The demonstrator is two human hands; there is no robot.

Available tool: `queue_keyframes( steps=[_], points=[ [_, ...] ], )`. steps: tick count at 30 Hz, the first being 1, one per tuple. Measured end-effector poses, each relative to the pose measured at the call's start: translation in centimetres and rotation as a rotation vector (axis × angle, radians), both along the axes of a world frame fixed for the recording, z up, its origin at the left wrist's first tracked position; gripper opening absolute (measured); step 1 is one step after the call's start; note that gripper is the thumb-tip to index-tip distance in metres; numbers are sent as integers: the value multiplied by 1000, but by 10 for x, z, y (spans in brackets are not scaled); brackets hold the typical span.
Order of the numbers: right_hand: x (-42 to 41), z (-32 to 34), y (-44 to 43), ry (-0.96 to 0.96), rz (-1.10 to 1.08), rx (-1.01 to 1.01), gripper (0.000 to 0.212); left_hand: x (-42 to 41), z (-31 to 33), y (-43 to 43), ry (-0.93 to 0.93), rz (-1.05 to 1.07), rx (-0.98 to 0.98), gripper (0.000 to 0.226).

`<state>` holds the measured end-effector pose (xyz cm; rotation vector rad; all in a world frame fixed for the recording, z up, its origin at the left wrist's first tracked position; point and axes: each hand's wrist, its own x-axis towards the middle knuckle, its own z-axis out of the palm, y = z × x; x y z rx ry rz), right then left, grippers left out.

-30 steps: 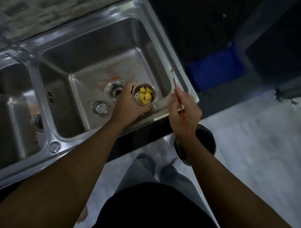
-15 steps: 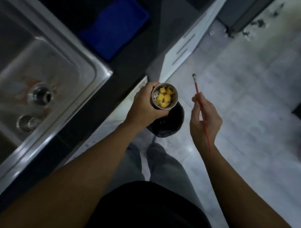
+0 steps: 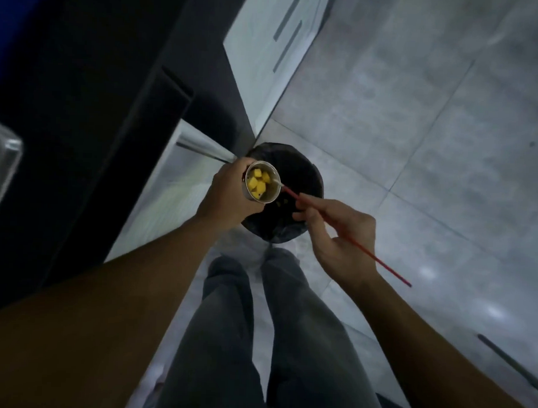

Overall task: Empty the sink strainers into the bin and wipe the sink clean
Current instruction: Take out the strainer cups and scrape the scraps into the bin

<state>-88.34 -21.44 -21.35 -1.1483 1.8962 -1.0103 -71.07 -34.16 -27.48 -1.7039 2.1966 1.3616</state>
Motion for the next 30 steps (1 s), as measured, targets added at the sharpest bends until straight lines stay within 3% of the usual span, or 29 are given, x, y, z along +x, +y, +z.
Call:
queue_keyframes(
  steps=[5,10,21,30],
  points=[
    [23,-38,-7,-142,44,127,32,-5,-33,-2,-11,-43,4,79],
    [28,-79,-10,-235,35,165,28,-7,-57,-1,-41,-99,-1,80],
    [24,-114,18,-168,-111,154,30,-10,-97,3,-147,-145,-27,86],
    [29,-129,15,-163,-92,171,29,-15,-100,11,-131,-183,-38,84]
  ],
)
